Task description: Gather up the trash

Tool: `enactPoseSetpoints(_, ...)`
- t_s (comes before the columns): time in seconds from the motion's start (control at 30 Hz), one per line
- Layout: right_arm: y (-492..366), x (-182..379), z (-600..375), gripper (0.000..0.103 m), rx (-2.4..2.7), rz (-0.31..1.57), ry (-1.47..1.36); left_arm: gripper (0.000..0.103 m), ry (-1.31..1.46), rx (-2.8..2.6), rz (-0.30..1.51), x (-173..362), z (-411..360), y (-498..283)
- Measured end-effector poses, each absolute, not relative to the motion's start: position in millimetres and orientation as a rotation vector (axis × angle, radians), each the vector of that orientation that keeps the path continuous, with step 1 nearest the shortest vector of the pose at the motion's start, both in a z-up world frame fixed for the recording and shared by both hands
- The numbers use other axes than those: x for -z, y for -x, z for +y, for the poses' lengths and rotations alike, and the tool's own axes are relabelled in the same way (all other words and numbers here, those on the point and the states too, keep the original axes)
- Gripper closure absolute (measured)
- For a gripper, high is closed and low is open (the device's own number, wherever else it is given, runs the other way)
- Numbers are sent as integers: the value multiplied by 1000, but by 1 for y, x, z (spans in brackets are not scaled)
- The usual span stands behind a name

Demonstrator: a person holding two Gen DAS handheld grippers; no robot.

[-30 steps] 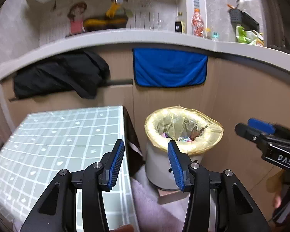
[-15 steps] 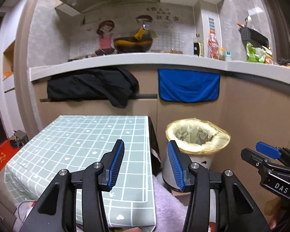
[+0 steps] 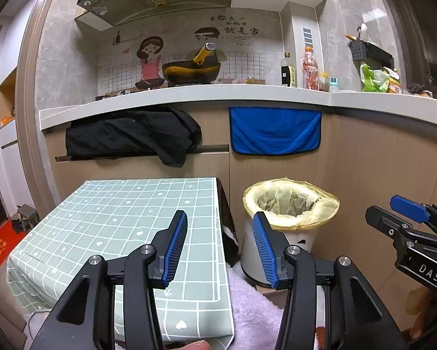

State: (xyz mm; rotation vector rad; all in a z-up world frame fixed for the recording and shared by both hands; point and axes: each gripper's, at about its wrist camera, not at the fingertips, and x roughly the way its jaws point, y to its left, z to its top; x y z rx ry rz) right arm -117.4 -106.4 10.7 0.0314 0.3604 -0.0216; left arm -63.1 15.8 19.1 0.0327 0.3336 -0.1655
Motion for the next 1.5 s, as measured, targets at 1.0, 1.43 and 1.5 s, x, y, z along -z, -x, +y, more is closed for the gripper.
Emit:
enactPoseSetpoints(1.0,114,-9,-108,46,14,373,-28,55,-34,177,344,-19,13,66)
enactPoseSetpoints(1.43,112,-7,-113,46,11,375,-30,55,-35,182,346,-18,13,66)
enactPoseSetpoints(1.5,112,-7,-113,46,11,374,-30,55,-35,182,346,-18,13,66)
